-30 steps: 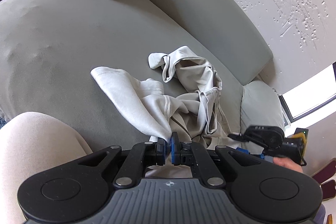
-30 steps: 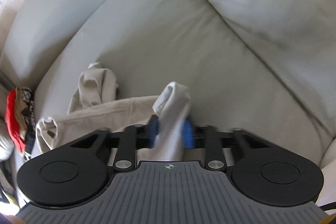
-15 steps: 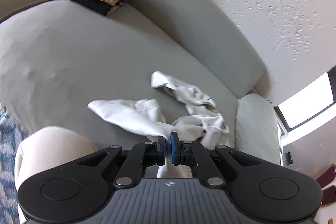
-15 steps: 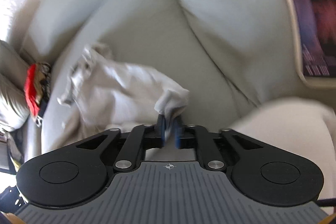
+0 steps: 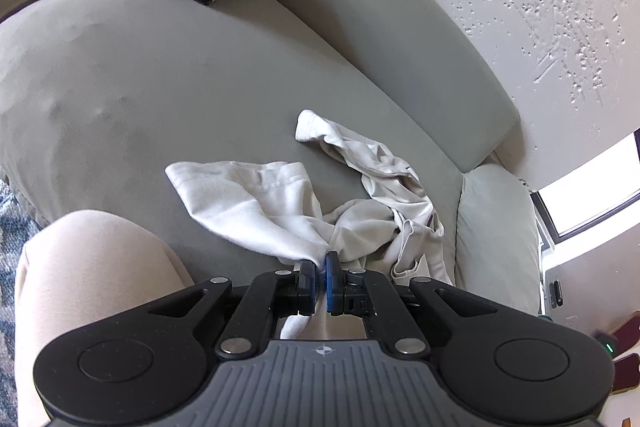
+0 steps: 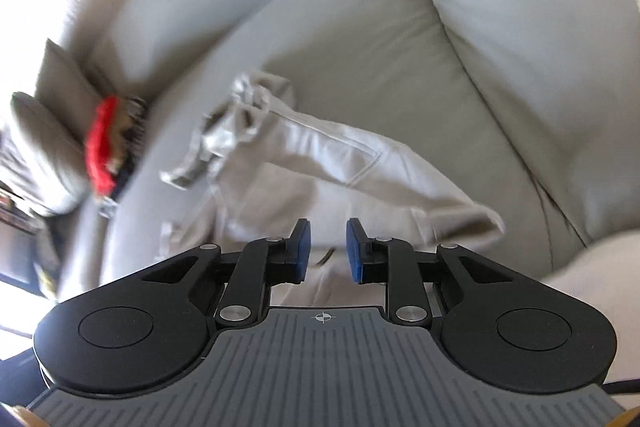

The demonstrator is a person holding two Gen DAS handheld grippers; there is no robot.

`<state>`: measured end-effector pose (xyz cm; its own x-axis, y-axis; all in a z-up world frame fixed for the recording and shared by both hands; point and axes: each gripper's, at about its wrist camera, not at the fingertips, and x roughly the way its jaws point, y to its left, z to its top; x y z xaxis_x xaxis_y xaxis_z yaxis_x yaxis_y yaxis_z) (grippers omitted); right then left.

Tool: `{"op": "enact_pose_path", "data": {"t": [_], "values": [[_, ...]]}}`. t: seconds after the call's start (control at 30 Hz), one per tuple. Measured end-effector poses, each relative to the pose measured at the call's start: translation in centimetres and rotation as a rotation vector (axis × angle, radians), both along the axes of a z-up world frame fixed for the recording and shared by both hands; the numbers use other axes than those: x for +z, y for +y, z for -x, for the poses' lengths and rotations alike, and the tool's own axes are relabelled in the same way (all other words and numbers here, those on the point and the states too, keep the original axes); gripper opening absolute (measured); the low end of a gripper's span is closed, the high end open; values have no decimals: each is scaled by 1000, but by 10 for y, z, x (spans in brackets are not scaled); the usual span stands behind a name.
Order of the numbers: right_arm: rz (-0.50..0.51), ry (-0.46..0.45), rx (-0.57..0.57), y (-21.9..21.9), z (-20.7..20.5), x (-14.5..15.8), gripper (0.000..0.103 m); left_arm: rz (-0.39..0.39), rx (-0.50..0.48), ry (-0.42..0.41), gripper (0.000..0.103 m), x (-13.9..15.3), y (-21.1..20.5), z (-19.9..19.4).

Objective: Fold clothes

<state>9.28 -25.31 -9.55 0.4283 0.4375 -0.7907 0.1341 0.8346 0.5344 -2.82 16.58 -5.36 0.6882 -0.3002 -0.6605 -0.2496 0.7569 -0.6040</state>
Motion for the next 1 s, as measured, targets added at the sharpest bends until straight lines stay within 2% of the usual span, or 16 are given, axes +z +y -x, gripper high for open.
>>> {"op": "enact_pose_path", "data": {"t": [0.1, 0.2, 0.27, 0.33, 0.4, 0.47, 0.57, 0.67, 0.77, 0.87, 0.9, 1.0], "values": [[-2, 112, 88, 3, 6, -6, 27, -4, -2, 2, 2, -2, 0, 2], [9, 177, 192, 1, 33, 2, 35, -5, 0, 2, 2, -4, 4, 4], [51, 144, 174, -13, 54, 14, 39, 4, 8, 3, 2, -5, 7, 3], [86, 64, 64, -36, 67, 24, 41, 11, 15, 3, 2, -7, 8, 1], [61, -13, -49, -59, 73, 28, 41, 21, 19, -1, 2, -8, 9, -1], [35, -13, -120, -69, 67, 21, 41, 27, 13, 3, 2, -8, 7, -3], [54, 18, -153, -69, 51, -2, 41, 32, 14, 0, 2, -8, 6, -4], [56, 50, -140, -67, 49, -21, 41, 35, 23, -1, 2, -9, 7, -4], [-45, 11, -159, -72, 60, -29, 43, 40, 36, 2, 2, -11, 10, -5], [-195, -6, -197, -82, 71, -43, 35, 45, 49, 6, 2, -14, 14, -5], [-207, -26, -212, -84, 73, -45, 34, 43, 53, 6, 2, -15, 15, -6], [-154, -113, -206, -76, 73, -44, 35, 50, 57, 6, 2, -17, 17, -8]]}}
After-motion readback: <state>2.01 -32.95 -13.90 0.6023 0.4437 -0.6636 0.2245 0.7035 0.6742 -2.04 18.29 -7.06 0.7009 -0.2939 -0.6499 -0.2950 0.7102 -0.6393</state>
